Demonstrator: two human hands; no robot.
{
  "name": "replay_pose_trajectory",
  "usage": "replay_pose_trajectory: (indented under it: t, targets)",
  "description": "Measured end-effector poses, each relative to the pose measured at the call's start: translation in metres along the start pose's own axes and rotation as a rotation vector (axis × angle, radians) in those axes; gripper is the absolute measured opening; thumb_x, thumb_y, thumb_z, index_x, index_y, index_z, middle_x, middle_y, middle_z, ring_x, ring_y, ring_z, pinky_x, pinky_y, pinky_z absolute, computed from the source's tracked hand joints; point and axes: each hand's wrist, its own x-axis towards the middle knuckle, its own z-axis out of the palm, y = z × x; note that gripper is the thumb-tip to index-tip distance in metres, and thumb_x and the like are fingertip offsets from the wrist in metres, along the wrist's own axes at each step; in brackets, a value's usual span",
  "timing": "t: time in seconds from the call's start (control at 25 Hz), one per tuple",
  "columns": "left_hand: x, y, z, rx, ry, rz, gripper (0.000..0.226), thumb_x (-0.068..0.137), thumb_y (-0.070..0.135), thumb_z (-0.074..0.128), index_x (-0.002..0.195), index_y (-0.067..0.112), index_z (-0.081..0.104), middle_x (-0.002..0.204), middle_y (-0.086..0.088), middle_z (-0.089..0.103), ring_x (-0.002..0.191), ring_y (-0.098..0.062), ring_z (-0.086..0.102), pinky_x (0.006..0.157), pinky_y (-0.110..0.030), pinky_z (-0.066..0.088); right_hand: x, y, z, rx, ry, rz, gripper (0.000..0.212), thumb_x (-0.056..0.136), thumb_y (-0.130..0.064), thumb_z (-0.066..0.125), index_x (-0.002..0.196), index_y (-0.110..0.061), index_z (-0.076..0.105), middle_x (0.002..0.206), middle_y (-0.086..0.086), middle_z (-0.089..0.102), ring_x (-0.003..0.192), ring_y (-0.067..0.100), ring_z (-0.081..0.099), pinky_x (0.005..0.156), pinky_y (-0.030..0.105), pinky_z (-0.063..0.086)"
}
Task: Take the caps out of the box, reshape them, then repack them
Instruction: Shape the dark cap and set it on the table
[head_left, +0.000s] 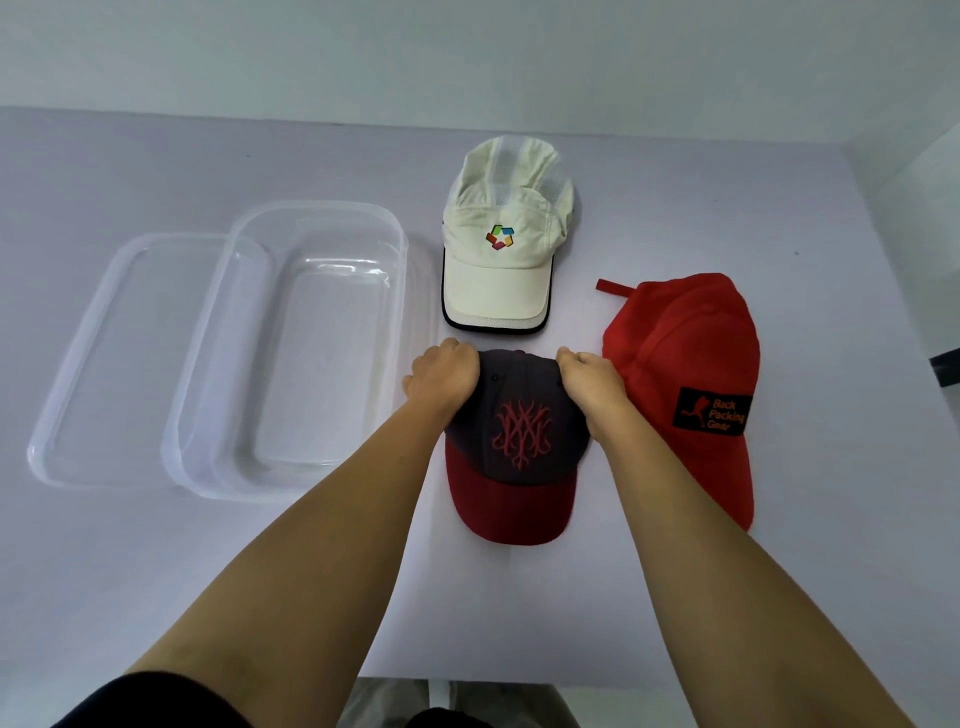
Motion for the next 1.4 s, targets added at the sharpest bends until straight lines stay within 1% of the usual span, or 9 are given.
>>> replay_pose_trajectory:
  t: [0.2,0.4,0.6,0.76,0.88,1.0,1.12,1.24,1.4]
  targets:
    - [0.002,-0.003,0.0,-0.057,-0.017,0.016,0.033,0.091,0.019,0.023,0.107,0.009,0.05,0.117,-0.013,0.056,0.105,-0.031,0.05,0.102,-0.047,0.036,-0.003,-0.002,0.0,-0.09,-0.01,-0.064,0.041,0.096,-0.035,0.031,0.077,-0.007,0.055,0.079,0.006,0.054,0.083,0.026,0.051,0.066,0.032,0.041]
    - [-0.002,-0.004,-0.003,-0.248,0.033,0.145,0.04,0.097,0.031,0.024,0.117,0.009,0.051,0.124,-0.012,0.055,0.118,-0.032,0.048,0.106,-0.048,0.035,-0.015,-0.004,0.0,0.015,0.035,-0.153,0.047,0.098,-0.04,0.03,0.126,-0.006,0.046,0.13,0.012,0.049,0.115,0.026,0.048,0.095,0.035,0.037]
    - [-0.061,-0.027,0.001,-0.401,0.207,0.357,0.051,0.102,0.029,0.026,0.149,0.012,0.018,0.156,-0.003,0.023,0.144,-0.015,0.018,0.108,-0.018,0.01,-0.077,0.028,-0.002,0.248,0.164,-0.308,0.047,0.1,-0.026,0.035,0.143,-0.01,0.029,0.148,0.004,0.031,0.137,0.015,0.03,0.106,0.019,0.022]
    - [-0.1,-0.072,0.037,-0.529,0.075,0.201,0.055,0.102,0.032,0.024,0.151,0.016,0.004,0.161,0.001,0.007,0.147,-0.01,0.006,0.113,-0.02,0.005,-0.11,0.071,0.016,0.446,-0.111,-0.183,0.068,0.088,0.007,0.038,0.148,-0.014,0.015,0.145,-0.01,0.029,0.137,0.005,0.024,0.109,0.015,0.024]
    - [-0.098,-0.084,0.054,-0.58,0.008,0.198,0.053,0.102,0.036,0.023,0.151,0.023,0.007,0.16,0.003,0.014,0.147,-0.011,0.011,0.119,-0.028,0.009,-0.109,0.084,0.023,0.361,-0.242,-0.169,0.091,0.065,-0.004,0.042,0.148,-0.028,0.015,0.15,-0.008,0.029,0.136,0.014,0.035,0.11,0.037,0.036]
    - [-0.098,-0.083,0.058,-0.648,-0.068,0.237,0.057,0.098,0.045,0.022,0.151,0.027,0.01,0.157,0.005,0.022,0.143,-0.008,0.022,0.12,-0.034,0.019,-0.106,0.084,0.029,0.32,-0.391,-0.176,0.097,0.056,-0.001,0.039,0.145,-0.034,0.023,0.142,-0.004,0.043,0.127,0.016,0.046,0.1,0.034,0.045]
    - [-0.099,-0.089,0.05,-0.655,-0.121,0.269,0.053,0.102,0.036,0.023,0.15,0.025,0.003,0.156,0.015,0.012,0.138,0.003,0.015,0.113,-0.015,0.015,-0.104,0.088,0.028,0.259,-0.414,-0.203,0.1,0.061,0.002,0.039,0.148,-0.037,0.008,0.156,-0.008,0.02,0.141,0.013,0.026,0.114,0.042,0.03]
    - [-0.097,-0.109,0.037,-0.576,-0.153,0.331,0.061,0.1,0.023,0.032,0.15,0.024,-0.003,0.149,0.021,0.005,0.138,0.005,0.009,0.112,-0.014,0.012,-0.109,0.093,0.011,0.007,-0.396,-0.265,0.095,0.076,0.015,0.04,0.148,-0.025,-0.008,0.156,-0.012,-0.012,0.142,0.002,-0.001,0.117,0.023,0.017]
    - [-0.103,-0.141,0.036,-0.162,-0.175,0.534,0.101,0.078,0.001,0.053,0.145,0.031,-0.016,0.151,0.02,-0.016,0.142,0.002,0.001,0.114,-0.017,0.017,-0.122,0.109,0.003,-0.285,-0.343,-0.441,0.101,0.078,0.005,0.052,0.144,-0.026,-0.018,0.151,-0.016,-0.03,0.129,-0.006,0.016,0.088,0.007,0.041]
